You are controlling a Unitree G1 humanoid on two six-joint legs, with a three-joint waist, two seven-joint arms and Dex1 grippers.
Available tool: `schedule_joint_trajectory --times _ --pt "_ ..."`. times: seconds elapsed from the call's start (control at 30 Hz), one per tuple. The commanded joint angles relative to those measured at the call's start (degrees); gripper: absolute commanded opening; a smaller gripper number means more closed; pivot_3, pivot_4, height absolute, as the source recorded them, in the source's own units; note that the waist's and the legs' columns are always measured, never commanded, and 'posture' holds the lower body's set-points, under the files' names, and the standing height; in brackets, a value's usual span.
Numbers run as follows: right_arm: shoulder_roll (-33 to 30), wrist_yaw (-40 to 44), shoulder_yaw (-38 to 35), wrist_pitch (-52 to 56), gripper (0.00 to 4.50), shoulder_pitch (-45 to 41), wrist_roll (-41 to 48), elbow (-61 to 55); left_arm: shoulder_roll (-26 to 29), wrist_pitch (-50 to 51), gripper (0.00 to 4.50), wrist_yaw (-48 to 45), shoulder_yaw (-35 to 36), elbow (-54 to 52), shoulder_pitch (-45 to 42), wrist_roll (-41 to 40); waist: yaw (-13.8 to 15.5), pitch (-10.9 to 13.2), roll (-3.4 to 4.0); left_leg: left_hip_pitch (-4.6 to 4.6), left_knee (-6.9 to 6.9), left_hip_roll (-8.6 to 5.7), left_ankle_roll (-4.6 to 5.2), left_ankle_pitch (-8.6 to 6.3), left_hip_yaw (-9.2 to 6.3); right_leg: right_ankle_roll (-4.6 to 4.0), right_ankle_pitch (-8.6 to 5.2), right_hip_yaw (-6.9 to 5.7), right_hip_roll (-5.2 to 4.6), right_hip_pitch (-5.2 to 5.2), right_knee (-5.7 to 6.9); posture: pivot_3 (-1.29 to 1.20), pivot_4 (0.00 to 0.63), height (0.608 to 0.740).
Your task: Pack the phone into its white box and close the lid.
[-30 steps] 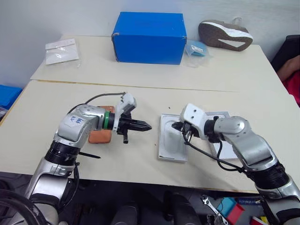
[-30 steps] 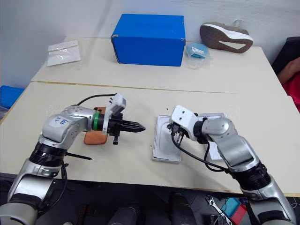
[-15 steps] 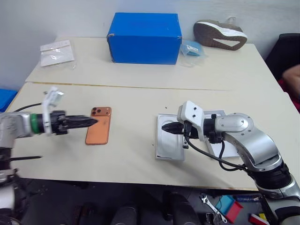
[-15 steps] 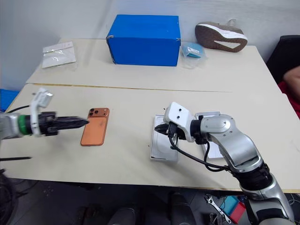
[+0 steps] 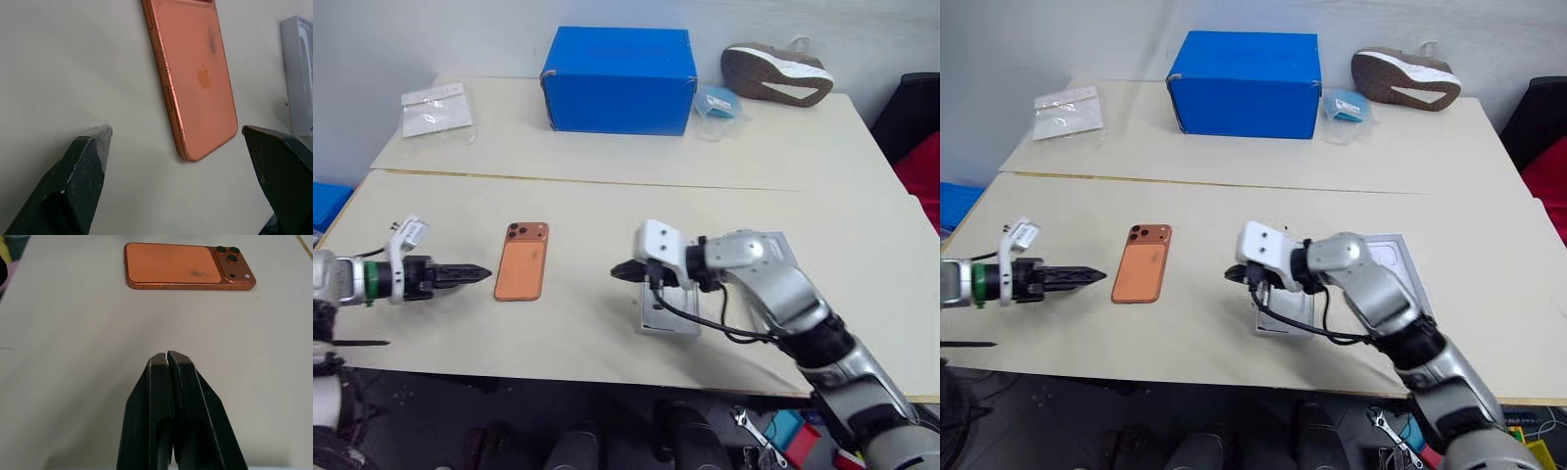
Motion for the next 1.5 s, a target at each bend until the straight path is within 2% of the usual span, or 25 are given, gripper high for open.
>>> schedule_joint_trajectory --times 0.03,0.33,0.8,1.1,1.33,1.5 --pt "4.2 -1.2 2.3 -4.5 0.0 -3.6 -4.1 7.1 -3.3 -0.5 4.48 2.0 -2.4 3.7 -2.6 3.3 0.1 0.0 0.02 0.02 0.0 -0.04 0.01 0.01 -0.02 -0.01 -0.01 -0.03 -0.05 0.0 0.08 0.0 0.15 0.74" --pt "12.7 -2.1 5.6 -10.7 0.0 -6.8 -11.0 21.2 -10.2 0.7 4.48 0.4 -6.7 1.4 -2.3 5.8 0.2 -0.4 0.56 0.17 0.01 -0.65 0.31 0.2 -0.21 -0.02 -0.01 -0.16 -0.57 0.1 0.46 0.0 0.15 0.74" --pt "17.5 -3.6 5.4 -16.6 0.0 -9.2 -16.7 33.3 -19.9 5.0 4.48 1.6 -9.3 -1.4 -3.6 7.1 0.3 -1.2 1.39 0.22 -0.02 -1.61 0.73 0.43 -1.5 -0.01 -0.01 0.1 -0.72 0.33 0.84 0.0 0.15 0.74" --pt "16.8 -3.6 4.6 -17.7 0.0 -8.9 -17.4 34.4 -20.1 7.2 4.48 0.9 -11.3 -1.5 -3.9 7.7 0.1 -1.5 1.45 0.25 -0.05 -1.71 0.75 0.44 -1.68 -0.01 -0.01 0.24 -0.72 0.35 0.92 0.0 0.15 0.74" --pt "16.2 -3.2 4.0 -17.7 0.0 -7.8 -17.7 33.1 -19.4 15.0 4.48 -5.0 -11.4 -4.1 -5.5 2.0 -0.1 -1.6 1.47 0.25 -0.1 -1.76 0.77 0.45 -1.71 -0.01 -0.01 0.33 -0.72 0.33 0.93 0.0 0.15 0.74" --pt "16.0 -2.9 3.3 -17.9 0.0 -7.1 -18.5 32.6 -18.3 14.9 4.48 -6.1 -11.8 -4.7 -4.9 1.7 -0.2 -1.6 1.47 0.24 -0.13 -1.77 0.78 0.44 -1.75 -0.01 -0.01 0.37 -0.72 0.31 0.93 0.0 0.15 0.74"
